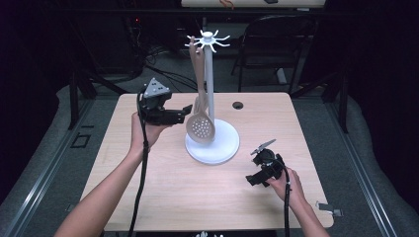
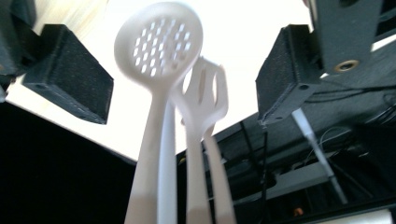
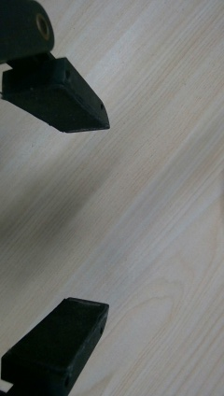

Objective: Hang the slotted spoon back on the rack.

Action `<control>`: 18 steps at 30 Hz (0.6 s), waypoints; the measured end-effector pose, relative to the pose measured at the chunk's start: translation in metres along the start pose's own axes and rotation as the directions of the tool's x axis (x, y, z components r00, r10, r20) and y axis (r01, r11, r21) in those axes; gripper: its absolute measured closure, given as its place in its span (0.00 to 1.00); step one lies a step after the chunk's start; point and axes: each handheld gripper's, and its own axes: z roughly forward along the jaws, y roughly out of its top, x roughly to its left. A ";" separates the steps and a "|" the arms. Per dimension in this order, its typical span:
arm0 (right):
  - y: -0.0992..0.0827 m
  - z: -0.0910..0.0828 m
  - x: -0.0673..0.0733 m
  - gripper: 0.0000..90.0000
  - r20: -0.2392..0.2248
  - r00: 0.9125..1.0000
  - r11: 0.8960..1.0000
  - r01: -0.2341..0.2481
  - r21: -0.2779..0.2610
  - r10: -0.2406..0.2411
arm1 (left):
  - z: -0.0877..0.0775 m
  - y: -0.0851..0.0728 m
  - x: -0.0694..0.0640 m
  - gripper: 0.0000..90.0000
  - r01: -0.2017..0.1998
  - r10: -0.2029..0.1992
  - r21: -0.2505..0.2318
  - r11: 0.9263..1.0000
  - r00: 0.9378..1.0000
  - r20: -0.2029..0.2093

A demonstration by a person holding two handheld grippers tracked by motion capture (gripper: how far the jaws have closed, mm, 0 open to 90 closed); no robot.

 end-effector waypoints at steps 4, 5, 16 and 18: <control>-0.001 0.001 0.001 0.10 0.000 1.000 1.000 -0.009 -0.016 0.009 | -0.013 -0.016 0.003 0.17 -0.009 0.010 0.030 1.000 1.000 -0.019; 0.000 0.000 0.000 0.10 0.001 1.000 1.000 0.005 0.001 -0.005 | -0.015 -0.020 0.004 0.17 -0.011 0.012 0.037 0.999 1.000 -0.020; 0.000 -0.001 0.001 0.08 0.026 0.999 1.000 0.019 -0.013 -0.019 | -0.048 -0.088 0.014 0.11 0.018 -0.008 0.134 0.991 0.997 -0.077; 0.000 0.000 0.001 0.08 0.025 1.000 1.000 0.018 -0.012 -0.017 | -0.052 -0.102 0.018 0.11 0.040 -0.028 0.150 0.988 0.996 -0.083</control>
